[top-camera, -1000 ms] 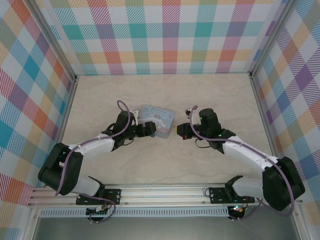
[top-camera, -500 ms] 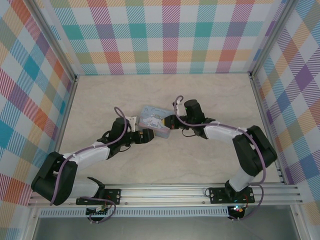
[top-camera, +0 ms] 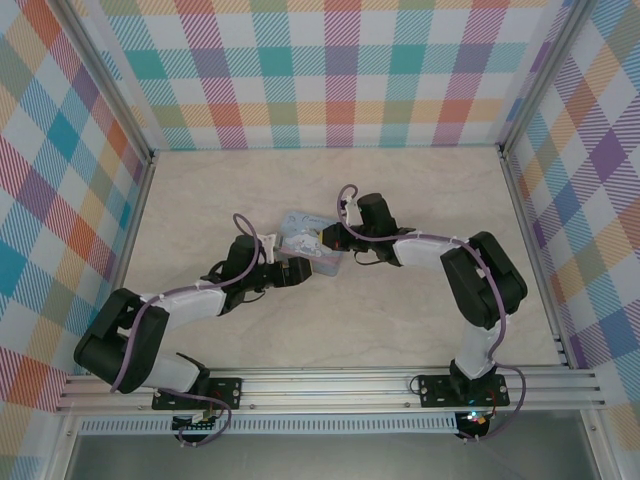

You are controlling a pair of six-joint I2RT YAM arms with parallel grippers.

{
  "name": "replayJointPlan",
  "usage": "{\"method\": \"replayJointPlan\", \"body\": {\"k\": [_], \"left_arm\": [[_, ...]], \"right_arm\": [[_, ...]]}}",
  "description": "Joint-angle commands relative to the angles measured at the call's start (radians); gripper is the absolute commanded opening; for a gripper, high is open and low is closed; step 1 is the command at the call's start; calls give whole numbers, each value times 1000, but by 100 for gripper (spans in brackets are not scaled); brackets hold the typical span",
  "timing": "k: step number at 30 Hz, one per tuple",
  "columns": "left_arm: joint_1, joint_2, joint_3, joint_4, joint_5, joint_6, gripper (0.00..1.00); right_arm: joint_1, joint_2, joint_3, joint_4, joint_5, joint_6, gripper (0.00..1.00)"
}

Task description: Unlock the padlock with the key

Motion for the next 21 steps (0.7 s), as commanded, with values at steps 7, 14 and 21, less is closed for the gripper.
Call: {"method": "replayJointPlan", "body": {"k": [7,14,21], "left_arm": [[10,69,-11,169,22,-17,90],[8,97,-70,305,-31,-10,90],[5,143,-65,343,-7,12,86]], "right_arm": [[7,36,-17,-81,17,24,5],[12,40,-13,-82,19,19,5],[13,42,-11,-78,19,14,5]]}}
